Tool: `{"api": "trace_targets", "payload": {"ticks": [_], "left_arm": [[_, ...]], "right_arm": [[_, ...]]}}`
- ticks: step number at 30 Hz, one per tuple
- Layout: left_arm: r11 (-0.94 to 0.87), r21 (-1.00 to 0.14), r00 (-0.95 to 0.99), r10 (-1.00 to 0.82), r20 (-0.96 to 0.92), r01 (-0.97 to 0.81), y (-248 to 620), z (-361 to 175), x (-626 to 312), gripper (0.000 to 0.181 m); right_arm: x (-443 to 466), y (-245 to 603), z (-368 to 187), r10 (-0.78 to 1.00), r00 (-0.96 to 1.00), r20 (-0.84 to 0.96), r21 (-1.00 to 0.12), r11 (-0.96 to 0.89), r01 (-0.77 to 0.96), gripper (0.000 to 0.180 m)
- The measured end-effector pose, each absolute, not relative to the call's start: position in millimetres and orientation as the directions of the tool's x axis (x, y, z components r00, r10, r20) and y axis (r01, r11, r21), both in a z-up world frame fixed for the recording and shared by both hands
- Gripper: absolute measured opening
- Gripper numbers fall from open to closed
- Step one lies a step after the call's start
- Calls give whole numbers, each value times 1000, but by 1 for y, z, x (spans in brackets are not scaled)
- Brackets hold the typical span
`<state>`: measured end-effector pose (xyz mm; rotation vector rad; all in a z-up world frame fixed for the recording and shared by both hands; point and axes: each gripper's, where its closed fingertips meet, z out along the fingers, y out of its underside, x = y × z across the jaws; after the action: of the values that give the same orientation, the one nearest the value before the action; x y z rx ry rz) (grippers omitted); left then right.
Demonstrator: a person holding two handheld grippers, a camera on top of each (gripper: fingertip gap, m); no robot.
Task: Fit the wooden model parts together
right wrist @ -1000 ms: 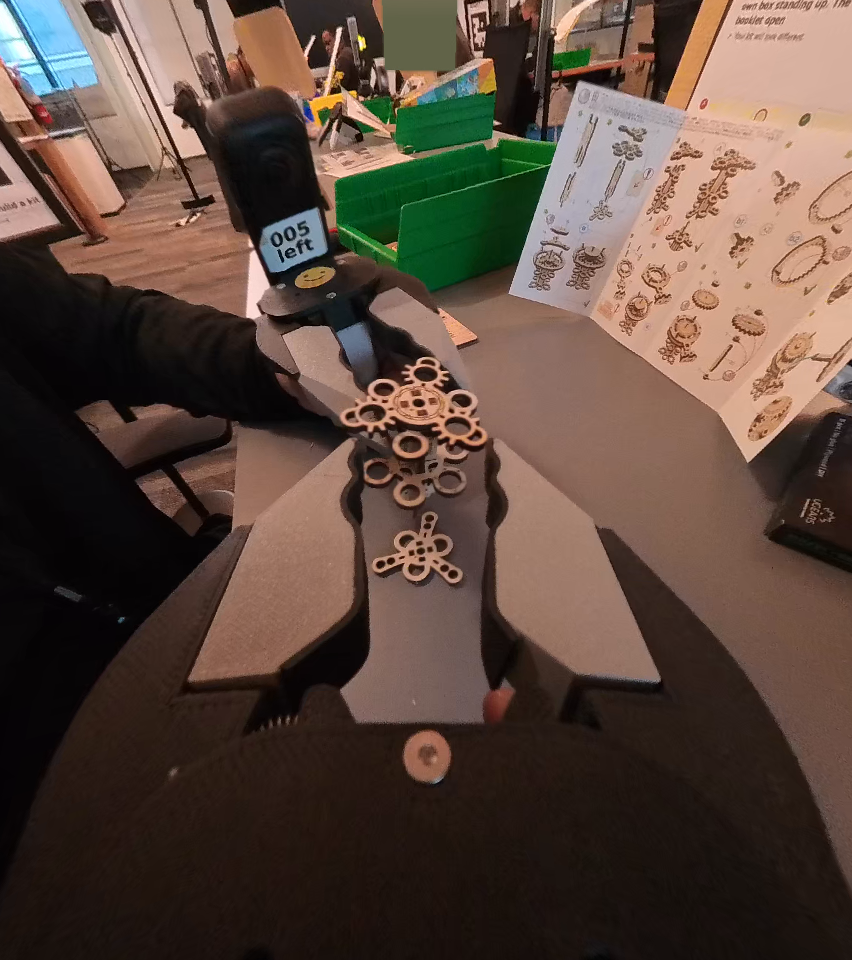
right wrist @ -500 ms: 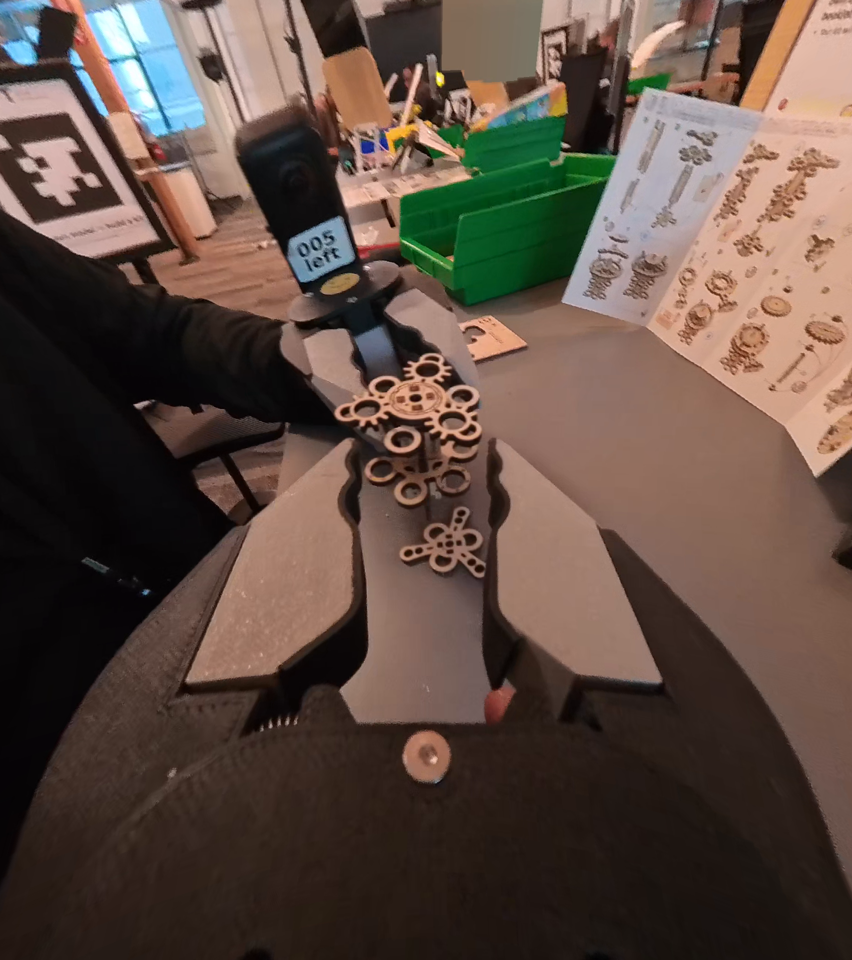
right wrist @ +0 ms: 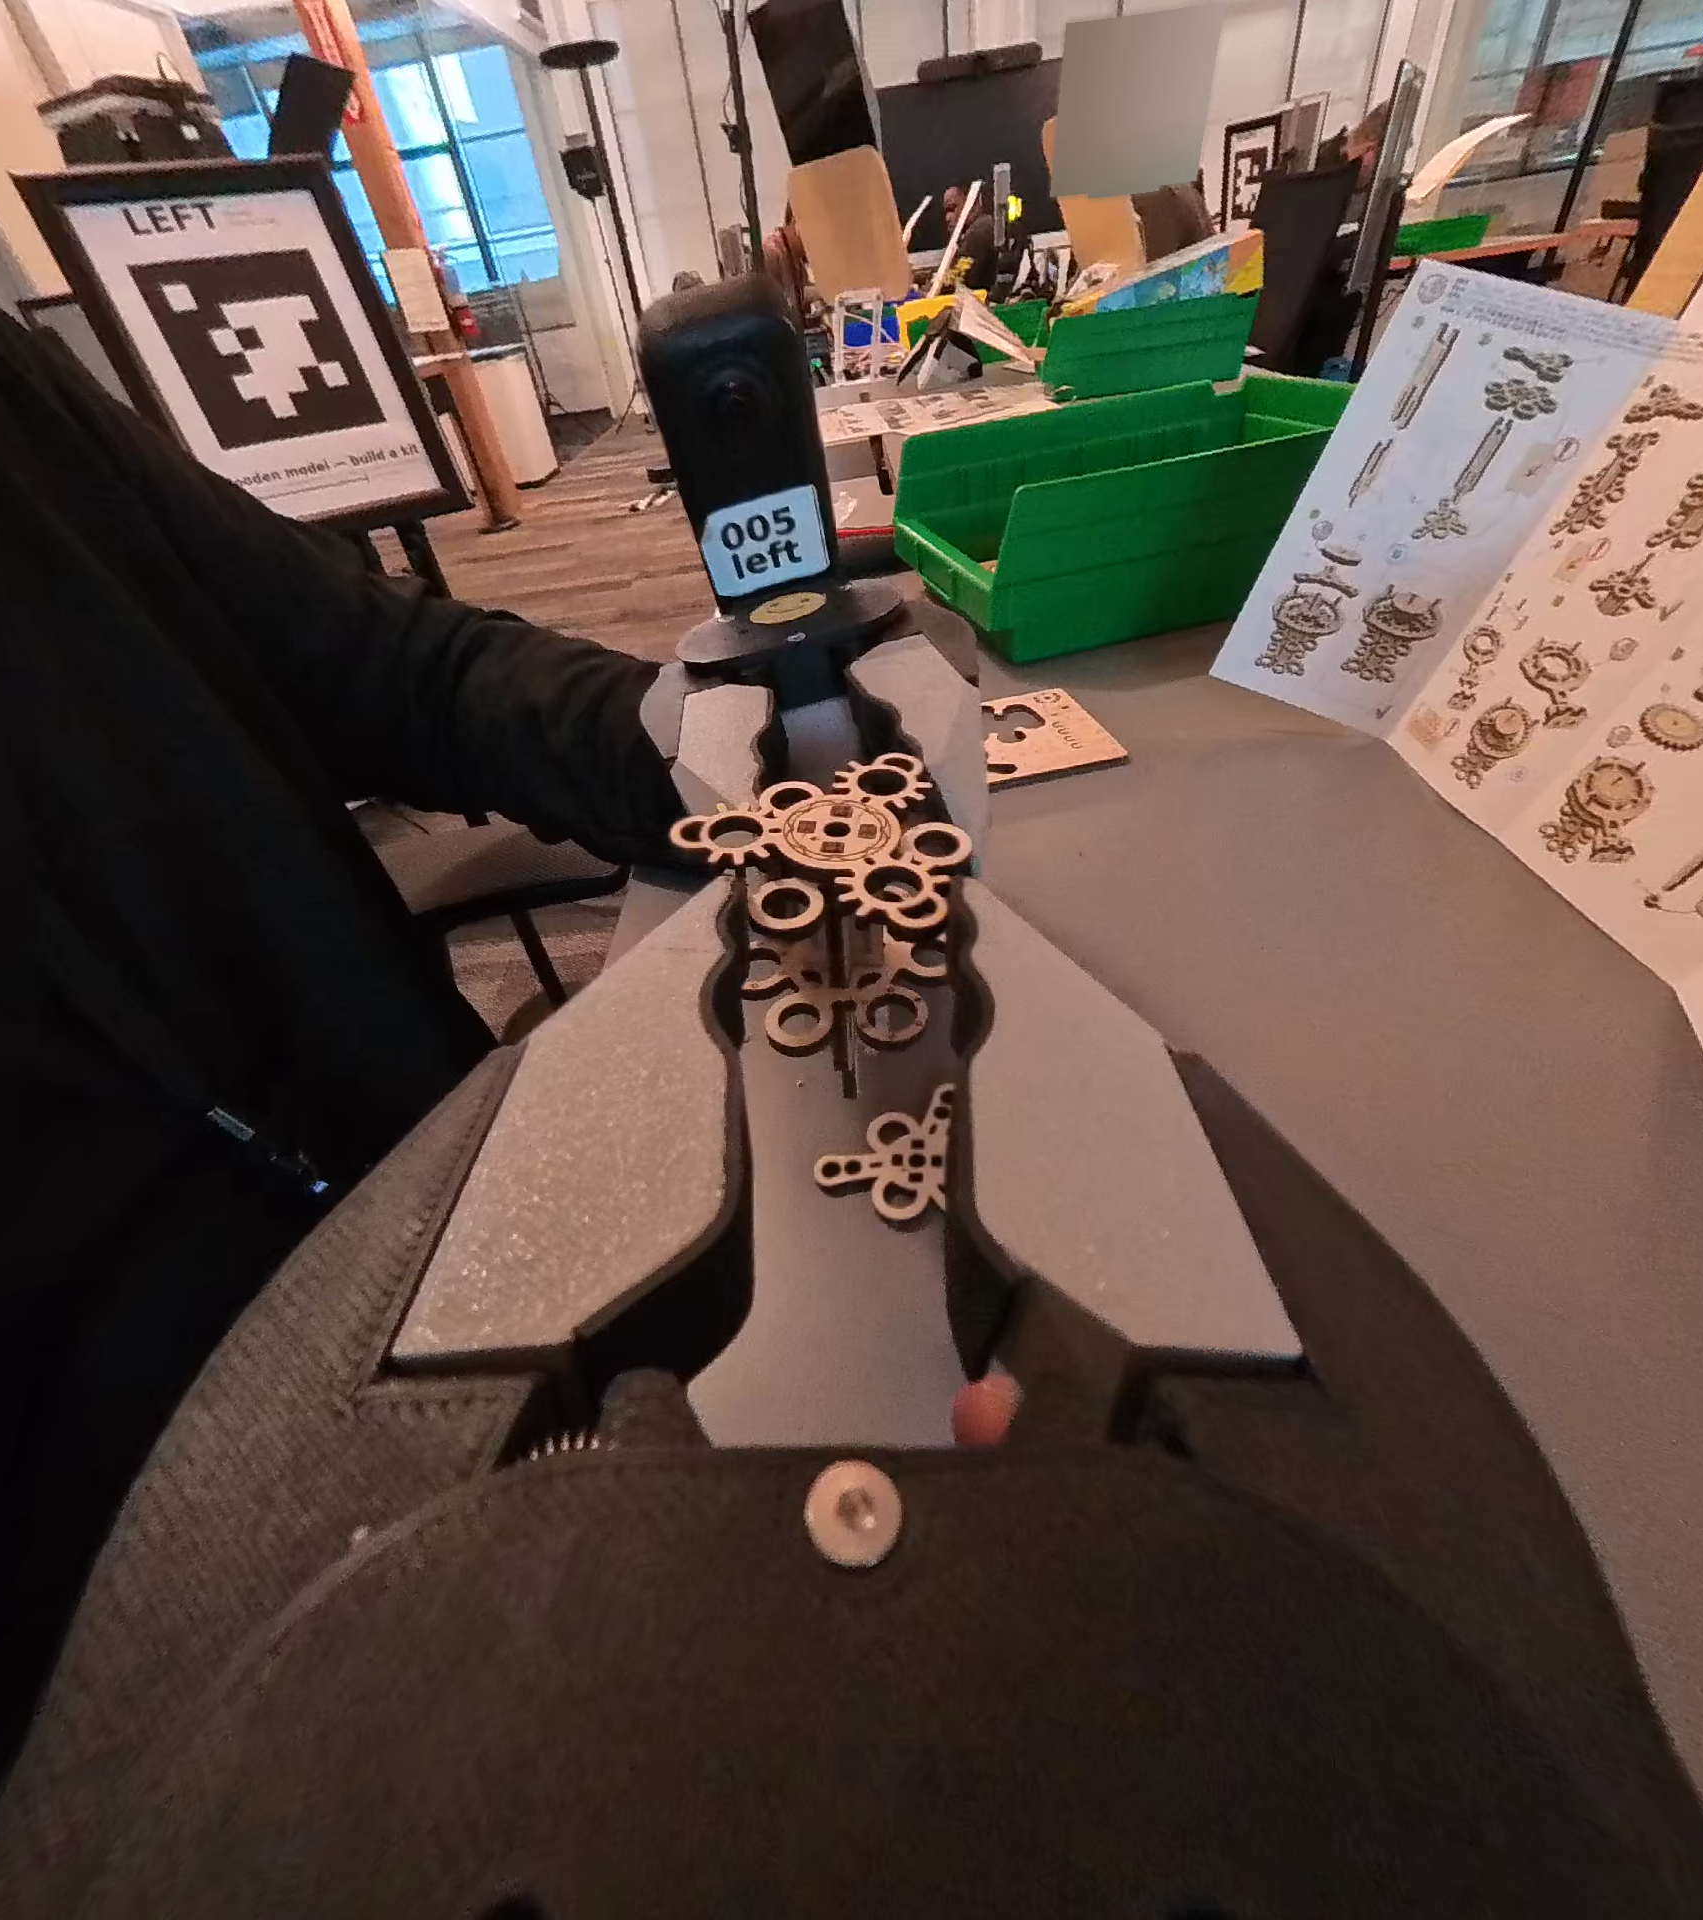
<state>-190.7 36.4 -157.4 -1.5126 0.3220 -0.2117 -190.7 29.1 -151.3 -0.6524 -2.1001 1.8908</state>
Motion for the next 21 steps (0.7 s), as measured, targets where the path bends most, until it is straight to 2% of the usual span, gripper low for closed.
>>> {"api": "trace_targets", "payload": {"ticks": [18, 21], "left_arm": [[22, -996, 941, -328, -84, -82, 37, -162, -192, 36], [-9, -996, 944, -320, -84, -92, 34, -165, -195, 41]], "right_arm": [[-192, 30, -153, 483, -867, -125, -986, 36, 162, 34], [-195, 33, -156, 500, -856, -128, -985, 33, 166, 34]]}}
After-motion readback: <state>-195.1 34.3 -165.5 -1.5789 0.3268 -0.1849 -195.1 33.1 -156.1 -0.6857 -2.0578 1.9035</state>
